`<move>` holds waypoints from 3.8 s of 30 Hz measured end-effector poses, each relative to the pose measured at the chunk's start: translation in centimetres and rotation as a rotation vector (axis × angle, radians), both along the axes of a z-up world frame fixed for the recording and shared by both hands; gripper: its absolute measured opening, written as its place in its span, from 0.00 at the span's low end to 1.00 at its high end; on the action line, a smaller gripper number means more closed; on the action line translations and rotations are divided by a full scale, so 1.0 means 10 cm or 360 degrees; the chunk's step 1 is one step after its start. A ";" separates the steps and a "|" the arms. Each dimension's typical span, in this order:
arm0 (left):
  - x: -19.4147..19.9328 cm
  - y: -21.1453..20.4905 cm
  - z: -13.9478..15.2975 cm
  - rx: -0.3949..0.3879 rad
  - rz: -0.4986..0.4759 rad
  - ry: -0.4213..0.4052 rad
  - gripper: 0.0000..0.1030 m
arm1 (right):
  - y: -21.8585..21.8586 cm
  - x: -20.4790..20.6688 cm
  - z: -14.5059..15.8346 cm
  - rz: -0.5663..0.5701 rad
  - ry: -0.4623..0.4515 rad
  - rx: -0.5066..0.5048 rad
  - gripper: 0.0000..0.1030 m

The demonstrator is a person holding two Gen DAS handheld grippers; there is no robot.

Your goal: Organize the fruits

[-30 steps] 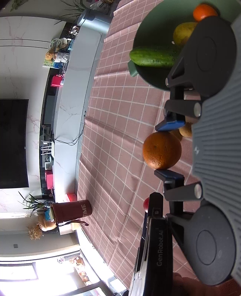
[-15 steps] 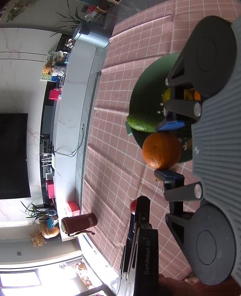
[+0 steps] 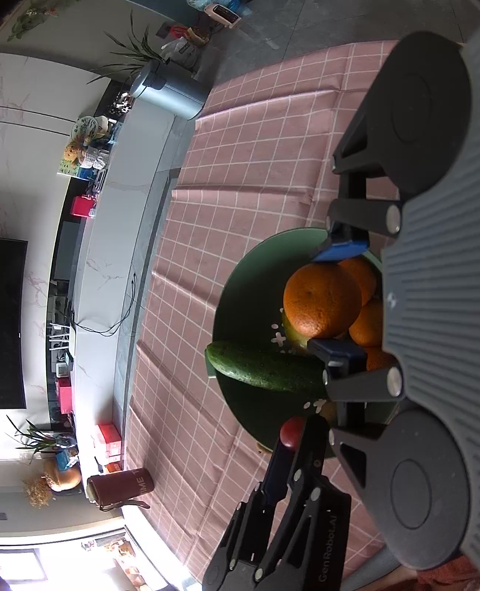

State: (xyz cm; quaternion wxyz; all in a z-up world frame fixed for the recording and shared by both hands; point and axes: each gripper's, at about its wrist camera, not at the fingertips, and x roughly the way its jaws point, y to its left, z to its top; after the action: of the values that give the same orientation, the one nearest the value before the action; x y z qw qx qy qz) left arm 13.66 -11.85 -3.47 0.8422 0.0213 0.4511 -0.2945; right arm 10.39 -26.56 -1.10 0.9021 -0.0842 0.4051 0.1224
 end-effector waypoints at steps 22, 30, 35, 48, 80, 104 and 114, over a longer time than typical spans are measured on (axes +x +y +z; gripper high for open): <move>0.11 -0.22 -0.23 0.0182 0.0007 0.0163 0.31 | -0.04 0.56 -0.42 0.0107 0.0054 -0.0133 0.41; 0.10 -0.24 -0.24 0.0197 -0.0008 0.0135 0.32 | -0.07 0.51 -0.32 0.0082 0.0025 -0.0087 0.48; 0.09 -0.27 -0.25 0.0217 -0.0048 0.0117 0.37 | -0.05 0.41 -0.27 0.0077 0.0016 -0.0106 0.48; 0.06 -0.03 0.00 0.0111 0.0032 0.0061 0.50 | 0.02 0.16 -0.07 0.0064 -0.0006 -0.0085 0.49; -0.18 1.46 0.00 0.0075 0.0215 -0.0213 0.36 | 1.51 -0.51 -0.29 -0.0286 -0.0061 0.0504 0.30; 0.55 1.35 -0.64 -0.0066 0.0001 -0.0019 0.29 | 1.87 0.09 -0.89 -0.0530 -0.0008 0.0246 0.19; 0.67 1.28 -0.69 -0.0158 -0.0009 0.0015 0.29 | 1.87 0.14 -0.93 -0.0540 0.0011 0.0277 0.19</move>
State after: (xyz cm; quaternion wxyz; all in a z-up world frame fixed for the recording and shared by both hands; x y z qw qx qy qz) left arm 20.34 0.91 -10.36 0.8392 -0.0205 0.4399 -0.3190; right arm 11.77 -7.88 -10.41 0.9123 0.0642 0.4045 0.0033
